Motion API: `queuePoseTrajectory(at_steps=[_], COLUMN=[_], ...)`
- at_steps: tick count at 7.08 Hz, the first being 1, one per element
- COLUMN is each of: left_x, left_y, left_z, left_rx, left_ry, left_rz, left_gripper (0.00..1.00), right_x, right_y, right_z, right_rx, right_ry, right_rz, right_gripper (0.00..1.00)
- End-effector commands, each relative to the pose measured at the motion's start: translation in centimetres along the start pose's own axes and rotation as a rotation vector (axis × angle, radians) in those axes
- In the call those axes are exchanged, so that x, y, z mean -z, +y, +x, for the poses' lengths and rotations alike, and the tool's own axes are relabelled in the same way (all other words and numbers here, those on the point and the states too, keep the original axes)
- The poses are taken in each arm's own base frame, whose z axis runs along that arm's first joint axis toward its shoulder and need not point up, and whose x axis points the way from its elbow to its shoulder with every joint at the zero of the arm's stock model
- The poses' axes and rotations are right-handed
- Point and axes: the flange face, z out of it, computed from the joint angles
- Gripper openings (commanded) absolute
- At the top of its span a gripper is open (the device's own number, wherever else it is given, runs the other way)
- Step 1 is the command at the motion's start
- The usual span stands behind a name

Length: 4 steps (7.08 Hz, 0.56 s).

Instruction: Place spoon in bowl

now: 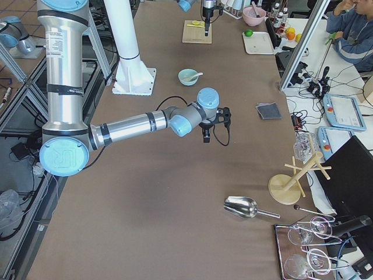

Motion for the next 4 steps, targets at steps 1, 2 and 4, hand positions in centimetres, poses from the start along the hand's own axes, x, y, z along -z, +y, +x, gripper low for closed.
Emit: queuePoseTrajectory(at_steps=[1, 2, 4], left_x=[2.7, 3.9, 5.4], left_y=[1.4, 2.1, 2.1], left_z=[-15.9, -21.9, -27.5], left_rx=[-0.177, -0.223, -0.275], left_ry=[-0.070, -0.070, -0.074], left_rz=[-0.022, -0.029, -0.016], left_gripper=[0.98, 0.98, 0.98], right_x=[1.1, 1.8, 2.8], right_y=[-0.5, -0.6, -0.4], right_z=[8.7, 10.9, 14.2], right_rx=[0.073, 0.067, 0.032], right_ry=[0.066, 0.083, 0.112], right_rz=[-0.015, -0.016, 0.000], right_gripper=[1.00, 1.00, 1.00])
